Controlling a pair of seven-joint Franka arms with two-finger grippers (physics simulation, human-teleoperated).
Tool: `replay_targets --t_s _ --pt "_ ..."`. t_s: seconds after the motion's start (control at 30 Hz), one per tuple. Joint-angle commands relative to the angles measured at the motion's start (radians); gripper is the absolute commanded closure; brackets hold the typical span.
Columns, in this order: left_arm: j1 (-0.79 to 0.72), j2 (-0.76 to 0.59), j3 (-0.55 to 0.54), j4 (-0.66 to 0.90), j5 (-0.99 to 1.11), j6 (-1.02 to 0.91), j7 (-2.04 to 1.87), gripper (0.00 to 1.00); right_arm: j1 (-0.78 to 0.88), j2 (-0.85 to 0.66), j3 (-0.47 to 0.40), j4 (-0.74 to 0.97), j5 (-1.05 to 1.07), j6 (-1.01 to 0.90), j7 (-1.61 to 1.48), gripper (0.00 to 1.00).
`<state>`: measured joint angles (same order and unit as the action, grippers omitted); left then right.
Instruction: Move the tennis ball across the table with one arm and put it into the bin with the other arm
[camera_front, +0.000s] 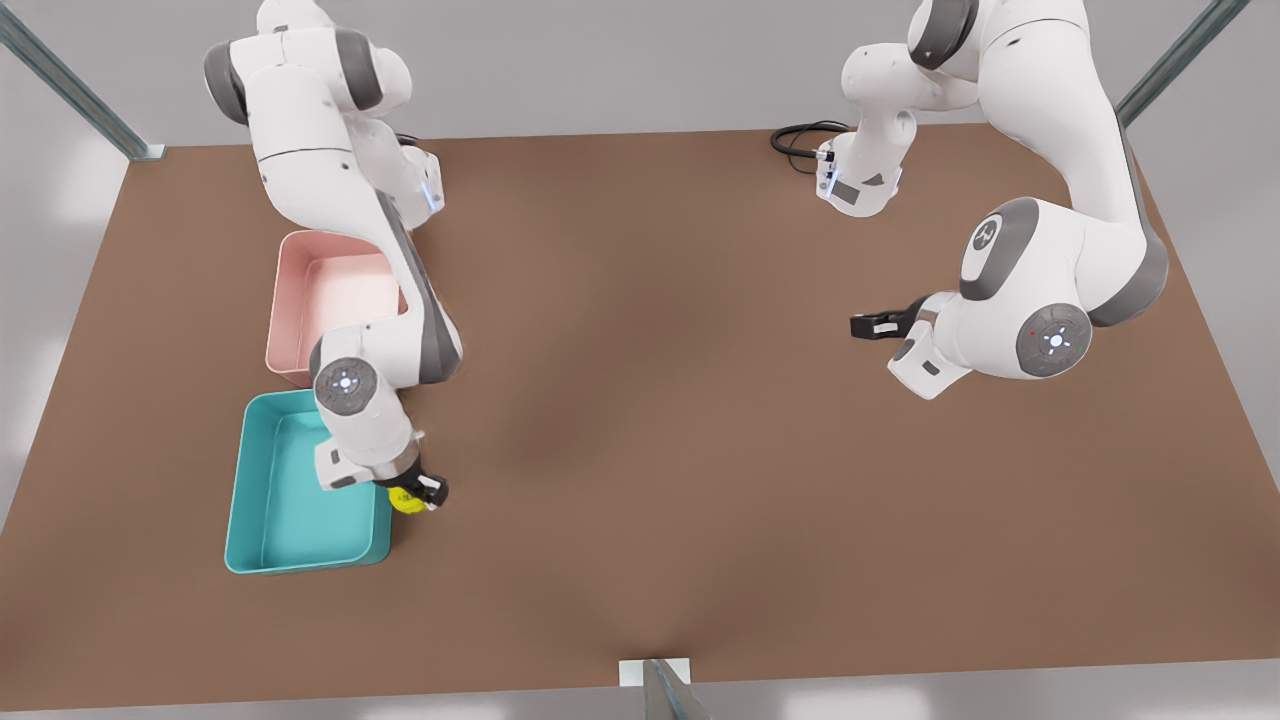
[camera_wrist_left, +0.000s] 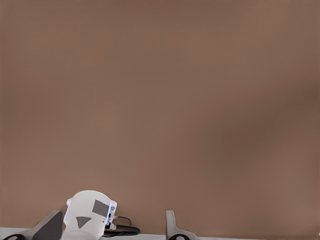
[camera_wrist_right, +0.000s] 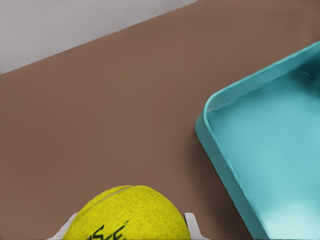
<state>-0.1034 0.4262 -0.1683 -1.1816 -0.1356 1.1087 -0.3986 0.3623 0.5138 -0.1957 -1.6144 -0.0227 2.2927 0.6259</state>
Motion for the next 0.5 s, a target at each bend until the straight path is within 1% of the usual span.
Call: replay_targets --t_s 0.0,0.07,0.17,0.2,0.23,0.37,0.4,0.43,0.47 --pt "-0.001 -0.001 0.0 0.0 -0.001 -0.003 -0.006 0.0 -0.078 0.002 -0.001 0.014 -0.006 -0.064 -0.678 0.25" --pt "-0.001 -0.001 0.0 0.0 0.001 -0.003 -0.006 0.0 -0.181 0.032 0.002 0.034 0.004 -0.055 -0.827 0.25" --pt "-0.001 -0.001 0.0 0.0 -0.001 -0.007 -0.006 0.0 -0.232 0.061 0.002 0.025 0.032 -0.061 -0.87 0.25" --pt "-0.001 -0.001 0.0 0.0 0.001 -0.009 -0.006 0.0 -0.232 0.064 0.004 0.018 0.033 -0.061 -0.87 0.17" --pt "-0.001 -0.001 0.0 0.0 0.001 -0.009 -0.006 0.0 -0.23 0.071 0.004 0.007 0.044 -0.062 -0.862 0.0" --pt "-0.002 -0.001 0.0 0.0 -0.001 -0.007 -0.006 0.0 -0.23 0.086 0.007 0.005 0.055 -0.073 -0.861 0.0" --pt "-0.002 -0.001 0.0 0.0 0.001 -0.007 -0.006 0.0 -0.221 0.081 0.009 0.04 0.14 -0.183 -0.851 0.0" --pt "-0.002 -0.001 0.0 0.0 0.004 -0.009 -0.006 0.0 -0.206 0.084 0.007 0.141 0.158 -0.4 -0.72 0.0" --pt "-0.002 -0.003 0.0 0.0 0.004 -0.007 -0.006 0.0 -0.198 0.087 0.009 0.214 0.147 -0.53 -0.664 0.0"
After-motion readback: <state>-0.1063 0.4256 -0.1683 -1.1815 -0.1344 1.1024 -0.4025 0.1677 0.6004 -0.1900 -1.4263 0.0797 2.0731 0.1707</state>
